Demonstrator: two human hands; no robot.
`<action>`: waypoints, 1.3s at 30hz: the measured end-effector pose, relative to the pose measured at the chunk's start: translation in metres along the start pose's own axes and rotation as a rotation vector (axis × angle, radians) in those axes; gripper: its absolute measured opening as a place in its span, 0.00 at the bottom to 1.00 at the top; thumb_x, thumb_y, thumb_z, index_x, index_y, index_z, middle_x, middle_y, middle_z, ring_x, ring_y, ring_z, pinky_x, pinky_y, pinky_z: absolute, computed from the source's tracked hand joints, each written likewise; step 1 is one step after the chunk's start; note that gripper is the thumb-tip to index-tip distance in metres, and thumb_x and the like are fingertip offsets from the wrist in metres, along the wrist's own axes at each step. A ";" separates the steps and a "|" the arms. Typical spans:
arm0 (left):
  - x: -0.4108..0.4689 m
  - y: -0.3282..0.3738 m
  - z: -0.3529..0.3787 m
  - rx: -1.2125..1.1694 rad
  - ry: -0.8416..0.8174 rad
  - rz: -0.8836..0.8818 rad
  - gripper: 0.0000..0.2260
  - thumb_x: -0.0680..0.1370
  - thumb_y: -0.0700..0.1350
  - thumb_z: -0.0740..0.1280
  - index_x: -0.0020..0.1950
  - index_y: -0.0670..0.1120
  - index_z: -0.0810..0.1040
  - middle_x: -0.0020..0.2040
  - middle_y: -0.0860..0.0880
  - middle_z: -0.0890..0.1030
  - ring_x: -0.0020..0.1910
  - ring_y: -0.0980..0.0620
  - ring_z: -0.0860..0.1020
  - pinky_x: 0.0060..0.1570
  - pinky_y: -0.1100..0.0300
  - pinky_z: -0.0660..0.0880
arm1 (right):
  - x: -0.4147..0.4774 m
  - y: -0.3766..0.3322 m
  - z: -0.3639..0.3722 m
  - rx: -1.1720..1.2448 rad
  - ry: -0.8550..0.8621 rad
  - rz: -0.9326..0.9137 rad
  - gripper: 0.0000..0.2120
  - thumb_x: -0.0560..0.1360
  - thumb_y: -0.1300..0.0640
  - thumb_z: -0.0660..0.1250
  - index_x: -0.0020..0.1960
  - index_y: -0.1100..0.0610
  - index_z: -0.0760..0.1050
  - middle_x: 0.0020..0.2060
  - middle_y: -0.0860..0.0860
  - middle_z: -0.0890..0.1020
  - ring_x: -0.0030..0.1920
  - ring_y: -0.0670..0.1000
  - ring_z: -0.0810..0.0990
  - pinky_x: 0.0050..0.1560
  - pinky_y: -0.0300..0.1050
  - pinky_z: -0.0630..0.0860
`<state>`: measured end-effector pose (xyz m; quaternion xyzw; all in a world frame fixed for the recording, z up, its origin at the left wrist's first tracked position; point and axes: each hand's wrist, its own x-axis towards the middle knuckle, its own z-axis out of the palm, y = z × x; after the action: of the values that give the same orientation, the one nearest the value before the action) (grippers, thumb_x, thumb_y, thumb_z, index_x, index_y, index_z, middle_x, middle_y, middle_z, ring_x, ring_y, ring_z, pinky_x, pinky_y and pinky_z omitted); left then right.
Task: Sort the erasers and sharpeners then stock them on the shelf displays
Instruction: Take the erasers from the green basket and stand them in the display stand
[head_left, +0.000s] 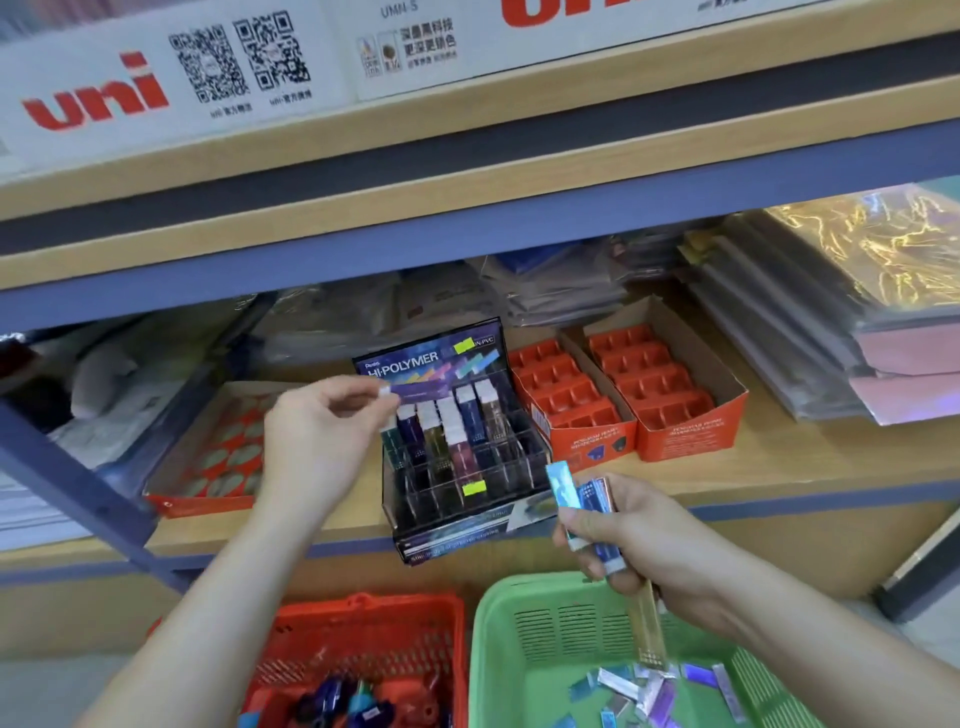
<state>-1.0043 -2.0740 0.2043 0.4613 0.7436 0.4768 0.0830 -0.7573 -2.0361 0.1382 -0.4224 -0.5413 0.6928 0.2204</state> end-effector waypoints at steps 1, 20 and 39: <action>0.007 -0.004 -0.005 0.122 0.004 0.035 0.03 0.73 0.46 0.73 0.46 0.49 0.85 0.38 0.52 0.84 0.36 0.54 0.81 0.43 0.59 0.76 | 0.002 -0.001 0.001 0.012 0.009 -0.001 0.02 0.79 0.61 0.65 0.49 0.57 0.72 0.36 0.52 0.82 0.25 0.46 0.70 0.23 0.36 0.60; 0.063 -0.032 0.023 0.795 -0.287 0.415 0.07 0.77 0.43 0.66 0.49 0.43 0.83 0.47 0.43 0.83 0.48 0.42 0.79 0.46 0.53 0.76 | 0.002 -0.001 0.001 0.085 -0.011 0.004 0.02 0.79 0.62 0.64 0.47 0.59 0.72 0.37 0.54 0.81 0.24 0.46 0.67 0.23 0.37 0.57; -0.040 0.012 0.034 0.085 -0.287 0.130 0.03 0.75 0.43 0.70 0.45 0.51 0.83 0.37 0.57 0.82 0.34 0.63 0.76 0.37 0.72 0.70 | 0.016 -0.016 0.017 0.353 0.043 -0.024 0.07 0.73 0.62 0.72 0.45 0.56 0.75 0.28 0.49 0.75 0.24 0.44 0.67 0.19 0.33 0.57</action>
<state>-0.9550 -2.0814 0.1831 0.5749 0.7123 0.3785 0.1375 -0.7825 -2.0286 0.1484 -0.3856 -0.4114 0.7652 0.3108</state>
